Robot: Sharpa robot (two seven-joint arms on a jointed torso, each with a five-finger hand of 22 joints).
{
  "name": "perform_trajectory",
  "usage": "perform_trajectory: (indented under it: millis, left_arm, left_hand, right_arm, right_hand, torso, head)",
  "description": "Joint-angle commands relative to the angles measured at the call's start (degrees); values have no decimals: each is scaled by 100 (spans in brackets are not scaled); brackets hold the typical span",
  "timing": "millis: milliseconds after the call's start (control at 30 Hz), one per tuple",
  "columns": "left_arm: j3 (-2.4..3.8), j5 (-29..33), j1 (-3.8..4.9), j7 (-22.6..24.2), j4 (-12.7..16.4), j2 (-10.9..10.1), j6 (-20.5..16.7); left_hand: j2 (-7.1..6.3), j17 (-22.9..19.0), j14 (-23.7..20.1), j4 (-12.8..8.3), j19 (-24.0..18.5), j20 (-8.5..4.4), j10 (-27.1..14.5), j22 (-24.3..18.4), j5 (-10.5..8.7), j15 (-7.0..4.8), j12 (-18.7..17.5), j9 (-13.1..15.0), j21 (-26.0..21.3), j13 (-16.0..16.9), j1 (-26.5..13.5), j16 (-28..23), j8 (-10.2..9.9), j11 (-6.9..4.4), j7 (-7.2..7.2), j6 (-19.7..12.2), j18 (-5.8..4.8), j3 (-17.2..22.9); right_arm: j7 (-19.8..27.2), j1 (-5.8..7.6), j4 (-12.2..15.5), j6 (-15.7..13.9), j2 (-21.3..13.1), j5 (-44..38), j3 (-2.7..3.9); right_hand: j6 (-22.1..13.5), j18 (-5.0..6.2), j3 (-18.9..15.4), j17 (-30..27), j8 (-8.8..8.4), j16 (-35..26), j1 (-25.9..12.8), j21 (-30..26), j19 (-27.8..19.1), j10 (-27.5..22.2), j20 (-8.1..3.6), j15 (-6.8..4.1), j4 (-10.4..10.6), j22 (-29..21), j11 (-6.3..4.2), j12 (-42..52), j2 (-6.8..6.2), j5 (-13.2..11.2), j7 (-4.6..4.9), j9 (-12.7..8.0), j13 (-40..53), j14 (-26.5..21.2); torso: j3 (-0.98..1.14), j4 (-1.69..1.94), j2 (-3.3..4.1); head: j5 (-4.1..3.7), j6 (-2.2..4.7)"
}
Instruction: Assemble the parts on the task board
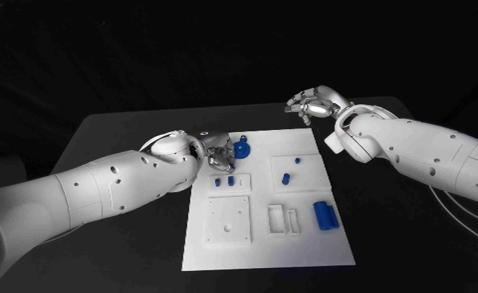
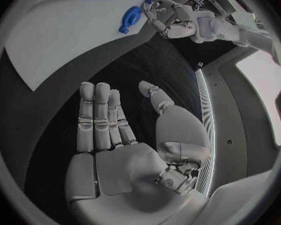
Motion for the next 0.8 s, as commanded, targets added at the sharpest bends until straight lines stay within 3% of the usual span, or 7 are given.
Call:
perform_trajectory:
  millis: [33,300,433,800]
  left_arm:
    - [-25,-275,-22,-249,-41,-4,333]
    - [-27,-315,-22,-137,-88,4,229]
    - [-27,-219,-22,-31,-111,6,2]
    - [-24,471,-23,499,-116,-35,-668]
  left_hand:
    - [19,3,-6,-31,33,-470,-101,32,57,-13,-40,-26,6,-31,125,29,-65,23,33,-21,-44,85]
    - [23,2,-3,-102,43,-439,-150,44,94,25,-142,-62,-2,-125,281,31,-144,68,78,-90,-38,305]
    - [134,-5,31,79,85,-434,-80,33,9,17,-154,-63,-17,-161,288,29,-137,60,68,-35,-33,583]
    - [162,-26,68,262,123,-440,-31,35,-30,14,-168,-61,-25,-195,212,-3,-142,50,65,-21,-24,774]
  right_arm:
    - [25,-2,3,48,1,16,4]
    - [27,-2,0,48,9,19,4]
    - [27,-2,1,46,10,20,4]
    - [32,-2,-6,49,9,27,4]
  right_hand:
    - [6,256,-10,-7,39,40,37,-39,21,-45,19,13,5,6,-6,23,13,-11,34,-9,-2,-39]
    - [7,256,-12,-8,40,40,32,-40,21,-45,19,13,7,8,-6,24,14,-11,34,-9,-3,-39]
    - [8,256,-15,-8,41,41,27,-41,22,-45,20,13,10,9,-6,25,15,-10,34,-9,-5,-39]
    - [8,256,-19,-8,42,42,17,-44,24,-45,20,13,14,11,-6,27,17,-9,34,-10,-7,-38]
  torso:
    - [-1,0,0]
    - [-6,0,-1]
    - [-5,3,-2]
    - [-9,-1,0]
  head:
    - [-6,-9]
    - [0,-4]
    - [4,-1]
    - [6,21]
